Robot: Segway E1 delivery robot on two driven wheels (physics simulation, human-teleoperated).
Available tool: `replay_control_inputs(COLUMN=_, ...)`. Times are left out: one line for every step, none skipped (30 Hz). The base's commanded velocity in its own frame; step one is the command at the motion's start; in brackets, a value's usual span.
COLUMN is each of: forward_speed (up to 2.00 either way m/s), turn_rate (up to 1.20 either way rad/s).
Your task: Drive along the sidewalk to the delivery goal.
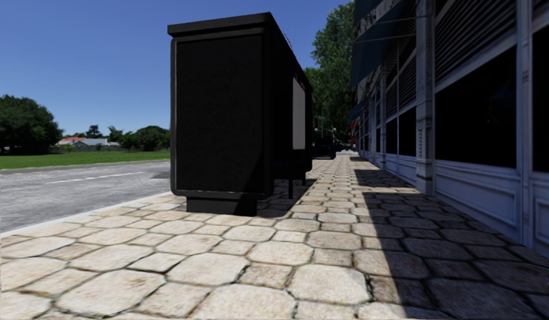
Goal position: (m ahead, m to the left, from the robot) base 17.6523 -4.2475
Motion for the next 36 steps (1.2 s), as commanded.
replay_control_inputs(forward_speed=1.80, turn_rate=-0.64)
replay_control_inputs(forward_speed=1.80, turn_rate=-0.62)
replay_control_inputs(forward_speed=1.80, turn_rate=-0.61)
replay_control_inputs(forward_speed=1.80, turn_rate=-0.61)
replay_control_inputs(forward_speed=1.80, turn_rate=-0.60)
replay_control_inputs(forward_speed=1.80, turn_rate=-0.59)
replay_control_inputs(forward_speed=1.80, turn_rate=-0.59)
replay_control_inputs(forward_speed=1.80, turn_rate=-0.59)
replay_control_inputs(forward_speed=1.80, turn_rate=-0.56)
replay_control_inputs(forward_speed=1.80, turn_rate=-0.02)
replay_control_inputs(forward_speed=1.80, turn_rate=0.00)
replay_control_inputs(forward_speed=1.80, turn_rate=0.00)
replay_control_inputs(forward_speed=1.80, turn_rate=0.00)
replay_control_inputs(forward_speed=1.80, turn_rate=0.00)
replay_control_inputs(forward_speed=1.80, turn_rate=0.00)
replay_control_inputs(forward_speed=1.80, turn_rate=0.00)
replay_control_inputs(forward_speed=1.80, turn_rate=0.00)
replay_control_inputs(forward_speed=1.80, turn_rate=0.00)
replay_control_inputs(forward_speed=1.80, turn_rate=0.00)
replay_control_inputs(forward_speed=1.80, turn_rate=0.00)
replay_control_inputs(forward_speed=1.80, turn_rate=0.00)
replay_control_inputs(forward_speed=1.80, turn_rate=0.00)
replay_control_inputs(forward_speed=1.80, turn_rate=0.00)
replay_control_inputs(forward_speed=1.80, turn_rate=0.00)
replay_control_inputs(forward_speed=1.80, turn_rate=0.00)
replay_control_inputs(forward_speed=1.80, turn_rate=0.00)
replay_control_inputs(forward_speed=1.80, turn_rate=0.00)
replay_control_inputs(forward_speed=2.00, turn_rate=0.00)
replay_control_inputs(forward_speed=2.00, turn_rate=0.00)
replay_control_inputs(forward_speed=2.00, turn_rate=0.00)
replay_control_inputs(forward_speed=2.00, turn_rate=0.00)
replay_control_inputs(forward_speed=2.00, turn_rate=0.00)
replay_control_inputs(forward_speed=2.00, turn_rate=0.00)
replay_control_inputs(forward_speed=2.00, turn_rate=0.00)
replay_control_inputs(forward_speed=2.00, turn_rate=0.00)
replay_control_inputs(forward_speed=2.00, turn_rate=0.00)
